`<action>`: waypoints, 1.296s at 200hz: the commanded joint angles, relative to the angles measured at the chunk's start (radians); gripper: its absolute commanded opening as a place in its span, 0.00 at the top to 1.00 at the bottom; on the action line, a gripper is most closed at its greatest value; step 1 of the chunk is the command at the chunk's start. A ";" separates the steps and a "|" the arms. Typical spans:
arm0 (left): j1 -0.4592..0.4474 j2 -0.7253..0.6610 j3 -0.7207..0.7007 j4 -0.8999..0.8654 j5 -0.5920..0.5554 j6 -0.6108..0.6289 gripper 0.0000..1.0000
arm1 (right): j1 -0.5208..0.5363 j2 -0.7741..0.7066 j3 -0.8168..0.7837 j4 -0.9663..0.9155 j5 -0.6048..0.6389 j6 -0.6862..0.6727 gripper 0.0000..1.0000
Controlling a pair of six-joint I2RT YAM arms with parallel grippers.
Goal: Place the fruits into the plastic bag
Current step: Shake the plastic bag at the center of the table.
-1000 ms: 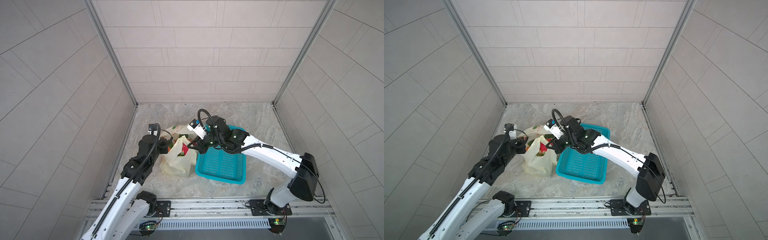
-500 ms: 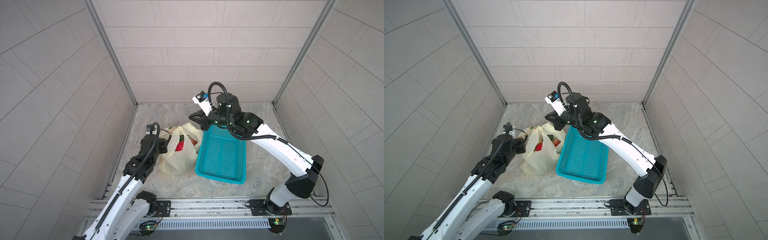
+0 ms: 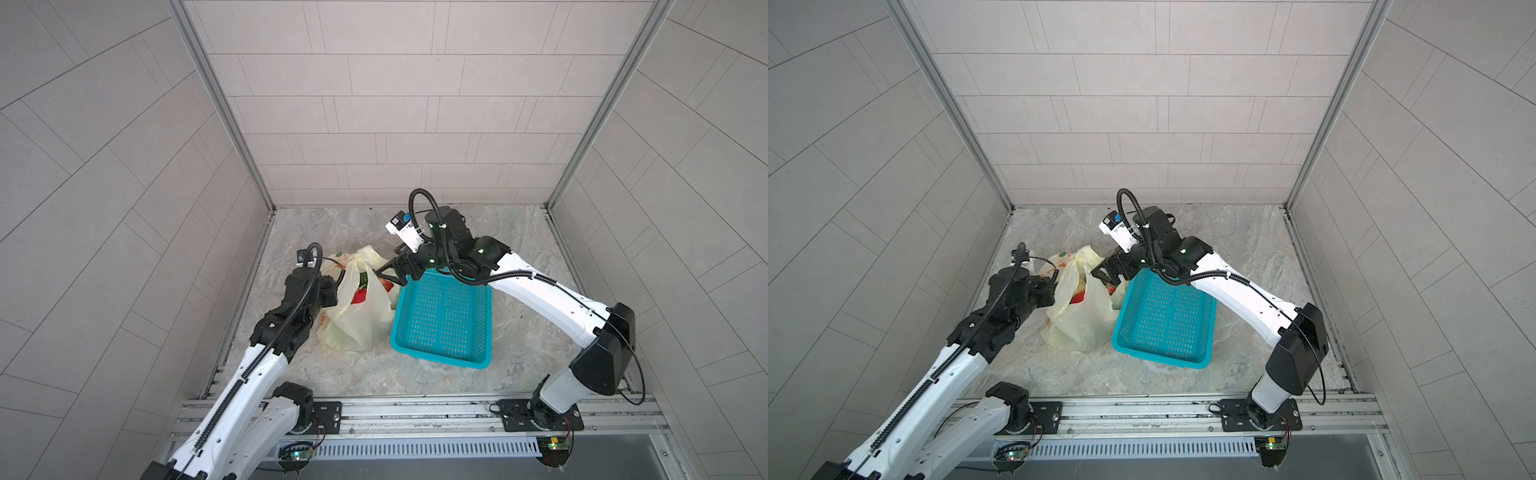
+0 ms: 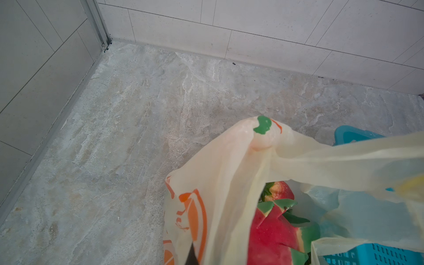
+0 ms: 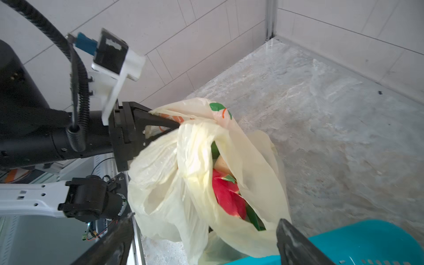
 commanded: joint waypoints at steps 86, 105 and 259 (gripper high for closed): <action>0.007 -0.014 0.013 -0.016 -0.002 0.019 1.00 | 0.071 0.202 0.100 0.004 0.028 -0.022 0.17; 0.007 -0.014 0.017 -0.019 -0.004 0.023 1.00 | 0.085 0.222 0.105 -0.003 0.077 -0.022 0.29; 0.020 0.047 0.098 -0.004 0.049 -0.051 1.00 | 0.046 0.128 0.290 0.041 0.200 -0.020 1.00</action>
